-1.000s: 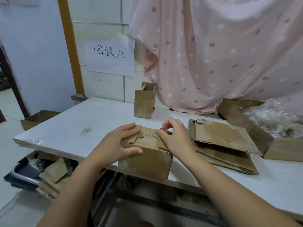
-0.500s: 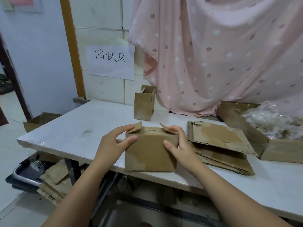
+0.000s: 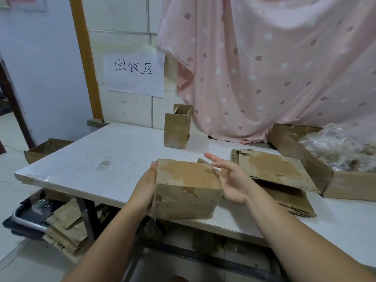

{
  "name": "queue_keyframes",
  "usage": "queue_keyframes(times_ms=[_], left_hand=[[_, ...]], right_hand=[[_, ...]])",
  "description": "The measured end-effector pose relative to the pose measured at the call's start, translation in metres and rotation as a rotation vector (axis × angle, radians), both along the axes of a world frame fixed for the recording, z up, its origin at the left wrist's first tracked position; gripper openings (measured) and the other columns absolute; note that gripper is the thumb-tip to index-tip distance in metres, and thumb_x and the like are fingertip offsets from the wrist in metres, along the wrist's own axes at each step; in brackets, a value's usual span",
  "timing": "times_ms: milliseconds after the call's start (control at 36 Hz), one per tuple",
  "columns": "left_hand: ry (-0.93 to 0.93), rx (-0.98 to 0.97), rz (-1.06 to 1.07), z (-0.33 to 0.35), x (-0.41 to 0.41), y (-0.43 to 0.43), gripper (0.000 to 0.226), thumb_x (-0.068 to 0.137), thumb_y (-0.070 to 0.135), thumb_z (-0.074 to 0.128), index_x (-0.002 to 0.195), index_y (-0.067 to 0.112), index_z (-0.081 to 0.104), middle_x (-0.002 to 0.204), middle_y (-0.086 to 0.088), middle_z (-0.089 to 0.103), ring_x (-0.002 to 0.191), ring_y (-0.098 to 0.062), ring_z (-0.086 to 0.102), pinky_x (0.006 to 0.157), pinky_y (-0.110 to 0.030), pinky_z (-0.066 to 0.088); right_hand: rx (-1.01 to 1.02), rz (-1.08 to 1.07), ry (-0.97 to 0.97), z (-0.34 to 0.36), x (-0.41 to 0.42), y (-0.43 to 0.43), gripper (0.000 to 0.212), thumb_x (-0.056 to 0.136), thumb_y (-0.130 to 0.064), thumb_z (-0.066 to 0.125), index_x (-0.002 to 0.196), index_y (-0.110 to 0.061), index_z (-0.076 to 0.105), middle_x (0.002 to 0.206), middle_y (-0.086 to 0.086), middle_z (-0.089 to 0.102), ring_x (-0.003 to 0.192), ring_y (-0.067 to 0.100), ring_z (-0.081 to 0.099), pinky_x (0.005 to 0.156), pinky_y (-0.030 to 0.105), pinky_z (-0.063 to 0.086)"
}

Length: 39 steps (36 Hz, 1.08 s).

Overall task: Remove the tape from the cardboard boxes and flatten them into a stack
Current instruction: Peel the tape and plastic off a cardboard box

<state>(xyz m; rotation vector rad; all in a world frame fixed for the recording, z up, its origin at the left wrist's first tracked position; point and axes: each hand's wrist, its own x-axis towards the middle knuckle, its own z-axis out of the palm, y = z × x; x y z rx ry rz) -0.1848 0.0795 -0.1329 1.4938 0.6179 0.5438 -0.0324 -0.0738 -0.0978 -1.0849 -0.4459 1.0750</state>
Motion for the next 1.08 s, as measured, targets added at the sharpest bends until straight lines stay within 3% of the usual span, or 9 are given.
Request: queue_keyframes(times_ms=[139,250,333,389,583,694,778,889,1083], left_hand=[[0.184,-0.094,0.017,0.009,0.011,0.018,0.057,0.093,0.063,0.029,0.096,0.021,0.067,0.096,-0.005,0.069,0.074,-0.019,0.06,0.064,-0.031,0.048],[0.219,-0.125,-0.11,0.005,0.011,0.034,0.063,0.088,0.069,0.033,0.1,0.018,0.068,0.095,-0.005,0.072,0.083,-0.021,0.068,0.085,-0.035,0.053],[0.252,-0.105,-0.194,0.007,0.008,0.028,0.057,0.099,0.05,0.029,0.075,0.011,0.062,0.053,-0.005,0.063,0.04,-0.017,0.059,0.041,-0.018,0.046],[0.248,-0.062,-0.26,0.002,-0.001,0.025,0.049,0.103,0.035,0.026,0.075,0.011,0.058,0.041,-0.004,0.053,0.031,-0.013,0.044,0.034,-0.011,0.028],[0.485,0.127,-0.059,-0.001,0.002,0.031,0.02,0.085,0.019,0.054,0.068,0.011,0.048,0.054,-0.002,0.042,0.041,-0.012,0.028,0.042,-0.018,0.019],[0.369,0.236,0.072,-0.001,0.005,0.035,0.023,0.091,0.015,0.049,0.071,0.011,0.061,0.066,-0.005,0.059,0.055,-0.019,0.049,0.054,-0.027,0.037],[0.151,0.024,0.077,0.012,0.0,0.031,0.047,0.101,0.039,0.035,0.081,0.012,0.066,0.078,-0.005,0.067,0.073,-0.019,0.062,0.069,-0.029,0.049],[0.094,0.02,0.035,0.028,0.0,0.028,0.053,0.096,0.051,0.04,0.089,0.008,0.069,0.091,-0.009,0.072,0.088,-0.024,0.067,0.086,-0.035,0.052],[0.102,0.162,0.058,0.046,0.007,0.03,0.014,0.092,0.022,0.06,0.095,0.011,0.067,0.094,-0.01,0.07,0.091,-0.025,0.066,0.096,-0.043,0.049]], right_hand=[[0.129,0.207,-0.103,-0.021,0.001,-0.007,0.099,0.055,-0.039,0.089,0.14,-0.021,0.042,0.13,0.012,0.058,0.116,0.029,0.057,0.092,0.038,0.049],[0.083,0.149,-0.261,-0.027,-0.001,-0.008,0.105,0.044,-0.036,0.093,0.135,-0.026,0.041,0.113,0.011,0.063,0.103,0.027,0.061,0.091,0.04,0.049],[0.002,0.063,-0.322,-0.026,0.0,-0.005,0.101,0.043,-0.036,0.092,0.131,-0.016,0.045,0.119,0.016,0.061,0.106,0.032,0.06,0.1,0.051,0.045],[-0.083,0.028,-0.347,-0.025,0.001,-0.003,0.092,0.05,-0.039,0.085,0.129,-0.011,0.05,0.123,0.019,0.061,0.108,0.033,0.06,0.101,0.053,0.042],[-0.402,-0.057,-0.213,-0.02,0.002,0.002,0.071,0.058,-0.052,0.076,0.118,-0.016,0.063,0.104,0.01,0.068,0.092,0.028,0.064,0.071,0.036,0.055],[-0.512,-0.052,-0.265,-0.008,0.002,0.006,0.053,0.069,-0.056,0.071,0.106,-0.019,0.065,0.104,0.012,0.063,0.091,0.031,0.063,0.082,0.048,0.056],[-0.576,-0.123,-0.465,-0.002,0.002,0.01,0.037,0.078,-0.061,0.061,0.098,-0.029,0.063,0.105,-0.004,0.057,0.102,0.02,0.051,0.095,0.04,0.044],[-0.459,-0.181,-0.57,-0.007,-0.001,0.017,0.043,0.085,-0.052,0.059,0.114,-0.021,0.05,0.108,-0.002,0.063,0.102,0.014,0.055,0.076,0.028,0.039],[-0.218,-0.341,-0.641,-0.014,-0.015,0.016,0.022,0.093,-0.022,0.059,0.114,-0.021,0.053,0.103,0.007,0.067,0.082,0.015,0.065,0.069,0.025,0.05]])
